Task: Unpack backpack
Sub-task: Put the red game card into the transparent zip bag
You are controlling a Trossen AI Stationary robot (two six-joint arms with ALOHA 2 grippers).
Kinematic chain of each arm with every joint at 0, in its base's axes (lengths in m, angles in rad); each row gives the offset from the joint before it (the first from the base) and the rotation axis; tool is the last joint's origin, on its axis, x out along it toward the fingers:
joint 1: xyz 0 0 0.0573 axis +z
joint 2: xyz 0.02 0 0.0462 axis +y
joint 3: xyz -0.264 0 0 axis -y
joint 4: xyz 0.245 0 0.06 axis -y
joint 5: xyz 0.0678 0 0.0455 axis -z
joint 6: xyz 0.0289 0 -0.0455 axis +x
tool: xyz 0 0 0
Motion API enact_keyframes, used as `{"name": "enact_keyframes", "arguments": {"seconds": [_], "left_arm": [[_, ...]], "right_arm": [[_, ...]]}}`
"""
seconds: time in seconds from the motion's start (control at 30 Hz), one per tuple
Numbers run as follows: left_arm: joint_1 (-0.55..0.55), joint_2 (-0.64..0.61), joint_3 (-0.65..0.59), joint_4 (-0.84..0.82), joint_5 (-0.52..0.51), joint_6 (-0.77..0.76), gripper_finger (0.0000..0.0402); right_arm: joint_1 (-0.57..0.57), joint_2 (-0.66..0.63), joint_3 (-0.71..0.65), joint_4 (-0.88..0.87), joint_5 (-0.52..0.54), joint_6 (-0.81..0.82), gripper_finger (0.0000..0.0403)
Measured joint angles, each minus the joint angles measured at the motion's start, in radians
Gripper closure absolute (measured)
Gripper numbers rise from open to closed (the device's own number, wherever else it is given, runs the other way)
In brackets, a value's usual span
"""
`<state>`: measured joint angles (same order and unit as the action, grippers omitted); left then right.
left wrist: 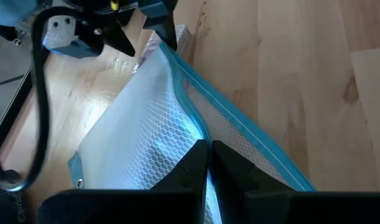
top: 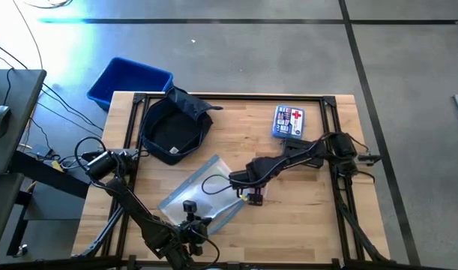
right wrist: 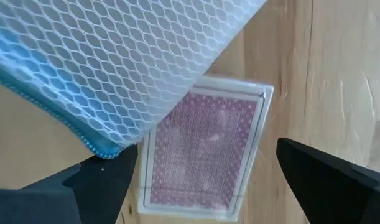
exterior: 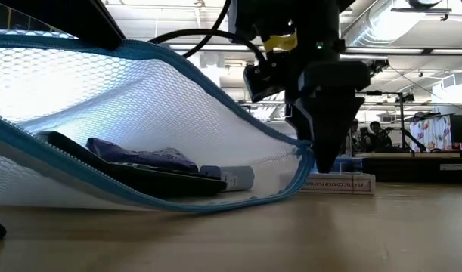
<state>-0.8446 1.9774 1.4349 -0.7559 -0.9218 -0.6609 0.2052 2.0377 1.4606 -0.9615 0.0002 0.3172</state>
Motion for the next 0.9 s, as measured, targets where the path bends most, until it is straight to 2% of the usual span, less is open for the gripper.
{"name": "enact_keyframes", "arguments": {"seconds": [0.1, 0.37, 0.47, 0.57, 0.63, 0.83, 0.9], "left_arm": [[0.000, 0.000, 0.000, 0.000, 0.001, 0.000, 0.0402], [0.000, 0.000, 0.000, 0.000, 0.004, 0.009, 0.0402], [0.000, 0.000, 0.000, 0.001, 0.004, 0.008, 0.0402], [0.000, 0.000, 0.000, 0.001, 0.003, 0.008, 0.0402], [0.000, 0.000, 0.000, 0.001, 0.003, 0.008, 0.0402], [0.000, 0.000, 0.000, 0.002, 0.000, 0.007, 0.0402], [0.000, 0.000, 0.000, 0.002, -0.001, 0.007, 0.0402]], "right_arm": [[-0.005, 0.000, -0.044, 0.033, -0.027, 0.000, 0.0032], [-0.003, -0.010, -0.164, 0.169, -0.018, 0.054, 0.0037], [0.003, -0.012, -0.190, 0.182, -0.008, 0.078, 0.0064], [0.019, -0.013, -0.194, 0.181, 0.005, 0.089, 0.0115], [0.036, -0.025, -0.198, 0.178, 0.020, 0.099, 0.0121], [0.101, -0.140, -0.216, 0.076, 0.007, 0.193, 0.0121], [0.137, -0.194, -0.206, 0.100, 0.007, 0.260, 0.0121]]}}
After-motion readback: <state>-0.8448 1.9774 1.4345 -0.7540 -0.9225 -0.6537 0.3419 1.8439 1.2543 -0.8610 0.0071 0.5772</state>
